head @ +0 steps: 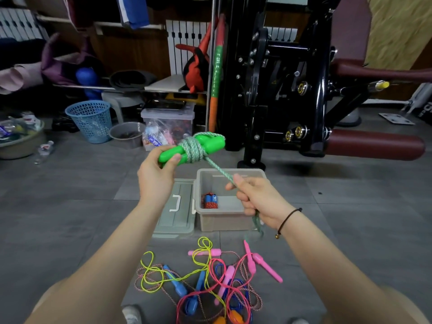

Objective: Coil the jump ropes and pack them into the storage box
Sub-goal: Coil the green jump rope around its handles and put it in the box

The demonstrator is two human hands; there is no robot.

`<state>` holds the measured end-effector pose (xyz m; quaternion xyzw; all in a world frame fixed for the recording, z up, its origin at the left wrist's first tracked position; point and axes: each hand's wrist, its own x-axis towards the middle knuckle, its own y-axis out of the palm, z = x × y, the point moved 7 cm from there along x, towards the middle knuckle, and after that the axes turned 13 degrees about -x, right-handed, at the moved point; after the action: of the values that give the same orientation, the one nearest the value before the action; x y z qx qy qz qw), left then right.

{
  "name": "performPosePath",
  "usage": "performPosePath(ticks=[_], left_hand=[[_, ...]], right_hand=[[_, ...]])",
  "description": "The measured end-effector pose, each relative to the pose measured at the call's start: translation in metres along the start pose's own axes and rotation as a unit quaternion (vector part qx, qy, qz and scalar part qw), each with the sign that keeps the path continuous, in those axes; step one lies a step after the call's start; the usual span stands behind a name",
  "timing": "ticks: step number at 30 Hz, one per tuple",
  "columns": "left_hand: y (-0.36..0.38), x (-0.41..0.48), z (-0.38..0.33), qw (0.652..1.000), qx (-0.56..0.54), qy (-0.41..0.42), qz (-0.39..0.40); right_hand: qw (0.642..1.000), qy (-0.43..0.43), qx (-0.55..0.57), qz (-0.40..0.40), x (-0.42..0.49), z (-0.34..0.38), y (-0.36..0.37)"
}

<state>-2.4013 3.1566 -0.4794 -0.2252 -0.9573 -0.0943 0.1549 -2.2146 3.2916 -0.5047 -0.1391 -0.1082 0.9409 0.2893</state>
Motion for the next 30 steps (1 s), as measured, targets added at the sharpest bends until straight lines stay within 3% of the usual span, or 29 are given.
performPosePath(ticks=[2, 6, 9, 11, 16, 19, 23, 30], left_hand=[[-0.004, 0.004, -0.002, 0.999, 0.049, 0.021, -0.005], [0.003, -0.003, -0.018, 0.981, 0.160, 0.109, 0.010], [-0.009, 0.009, -0.012, 0.978, 0.189, 0.089, -0.009], [-0.011, 0.015, -0.003, 0.973, 0.220, 0.070, 0.017], [0.013, 0.011, 0.011, 0.938, 0.290, 0.069, 0.178], [0.026, 0.004, 0.013, 0.925, 0.258, 0.061, 0.274], [0.042, -0.014, 0.016, 0.905, 0.208, -0.007, 0.372], [0.061, -0.050, -0.001, 0.888, -0.003, -0.144, 0.436]], right_hand=[[0.994, -0.026, -0.109, 0.009, -0.002, 0.003, 0.001], [0.947, -0.054, -0.317, 0.001, -0.009, 0.007, 0.003], [0.958, -0.055, -0.273, 0.062, -0.024, 0.013, 0.007], [0.961, -0.080, -0.260, 0.050, -0.031, 0.027, 0.000], [0.932, -0.178, -0.279, -0.151, -0.038, 0.057, -0.058], [0.924, -0.181, -0.231, -0.244, -0.042, 0.057, -0.095], [0.926, -0.178, -0.204, -0.264, -0.037, 0.050, -0.109], [0.942, -0.130, -0.093, -0.296, -0.022, 0.029, -0.126]])
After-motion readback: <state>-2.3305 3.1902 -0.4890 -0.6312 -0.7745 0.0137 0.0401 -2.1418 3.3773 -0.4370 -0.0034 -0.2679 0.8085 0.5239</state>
